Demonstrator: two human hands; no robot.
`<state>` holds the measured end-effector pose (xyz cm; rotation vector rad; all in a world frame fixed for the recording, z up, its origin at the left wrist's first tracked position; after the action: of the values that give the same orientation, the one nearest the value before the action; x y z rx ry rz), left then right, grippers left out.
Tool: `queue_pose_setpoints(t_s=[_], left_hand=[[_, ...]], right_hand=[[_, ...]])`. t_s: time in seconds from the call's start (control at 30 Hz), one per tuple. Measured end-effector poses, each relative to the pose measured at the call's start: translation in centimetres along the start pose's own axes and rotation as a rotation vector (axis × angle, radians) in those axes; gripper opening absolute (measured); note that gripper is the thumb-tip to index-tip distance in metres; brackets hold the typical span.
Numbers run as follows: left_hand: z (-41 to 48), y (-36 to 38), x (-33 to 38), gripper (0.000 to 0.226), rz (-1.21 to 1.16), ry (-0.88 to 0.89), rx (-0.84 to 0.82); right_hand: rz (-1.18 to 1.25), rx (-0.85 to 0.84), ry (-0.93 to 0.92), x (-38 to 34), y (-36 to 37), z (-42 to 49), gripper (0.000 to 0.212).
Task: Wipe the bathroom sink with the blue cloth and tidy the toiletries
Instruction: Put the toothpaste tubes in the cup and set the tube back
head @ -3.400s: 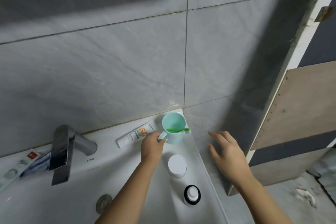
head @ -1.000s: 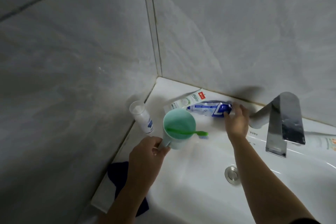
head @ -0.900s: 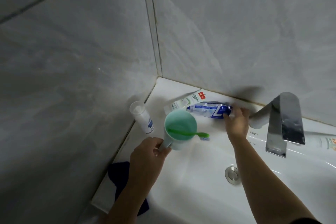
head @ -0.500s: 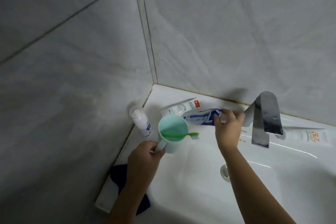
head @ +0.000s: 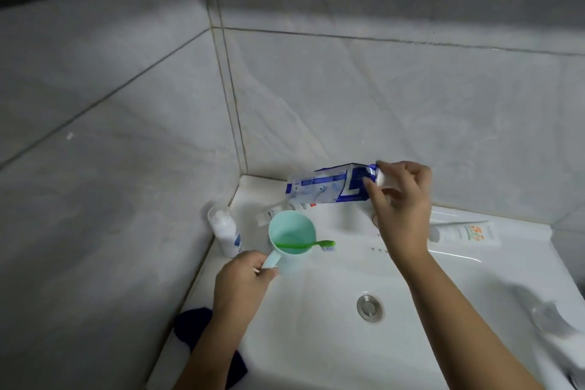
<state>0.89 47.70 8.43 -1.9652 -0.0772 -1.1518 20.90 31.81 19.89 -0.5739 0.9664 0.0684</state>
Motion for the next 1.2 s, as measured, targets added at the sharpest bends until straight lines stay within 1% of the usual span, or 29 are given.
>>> queue_pose_setpoints(t_s=[0.13, 0.3, 0.43, 0.63, 0.73, 0.83, 0.9, 1.0, 1.1, 1.2], left_hand=[[0.6, -0.1, 1.5, 0.008, 0.021, 0.03, 0.007], [1.1, -0.4, 2.9, 0.011, 0.077, 0.061, 0.019], [0.9, -0.1, 3.4, 0.012, 0.057, 0.075, 0.021], [0.6, -0.2, 2.8, 0.01, 0.024, 0.032, 0.027], [0.6, -0.4, 2.8, 0.01, 0.042, 0.024, 0.022], [0.7, -0.5, 3.2, 0.01, 0.027, 0.04, 0.023], [0.8, -0.4, 3.6, 0.011, 0.023, 0.054, 0.016], [1.1, -0.2, 4.3, 0.012, 0.037, 0.087, 0.012], [1.1, -0.6, 4.1, 0.012, 0.052, 0.1, 0.027], [1.2, -1.0, 3.0, 0.011, 0.05, 0.057, 0.035]], right_hand=[[-0.025, -0.075, -0.086, -1.5, -0.8, -0.4, 0.027], [-0.077, -0.172, -0.108, -1.7, -0.9, -0.6, 0.027], [-0.111, -0.205, -0.099, -1.7, -0.6, -0.1, 0.026], [-0.133, -0.24, -0.105, -1.1, -1.4, 1.1, 0.027], [-0.178, -0.256, -0.112, -0.8, -0.9, 1.1, 0.026], [-0.152, -0.262, -0.11, -1.1, 0.5, 1.3, 0.026], [-0.153, -0.309, -0.142, -1.6, 2.1, 1.0, 0.026], [-0.171, -0.449, -0.201, -2.2, 4.9, 0.1, 0.03], [-0.167, -0.568, -0.167, -2.3, 6.4, 0.1, 0.032], [-0.205, -0.628, -0.119, -1.9, 6.8, 0.7, 0.027]])
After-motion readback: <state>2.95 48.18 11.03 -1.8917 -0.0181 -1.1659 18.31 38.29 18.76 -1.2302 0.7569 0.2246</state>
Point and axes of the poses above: each hand's wrist, its own z-axis towards the middle knuckle, its own y-axis out of the palm, x = y × z, the point moved 6 cm from there along z, towards the middle knuckle, and after that the axes turned 15 degrees about -x, right-handed, at the moved point
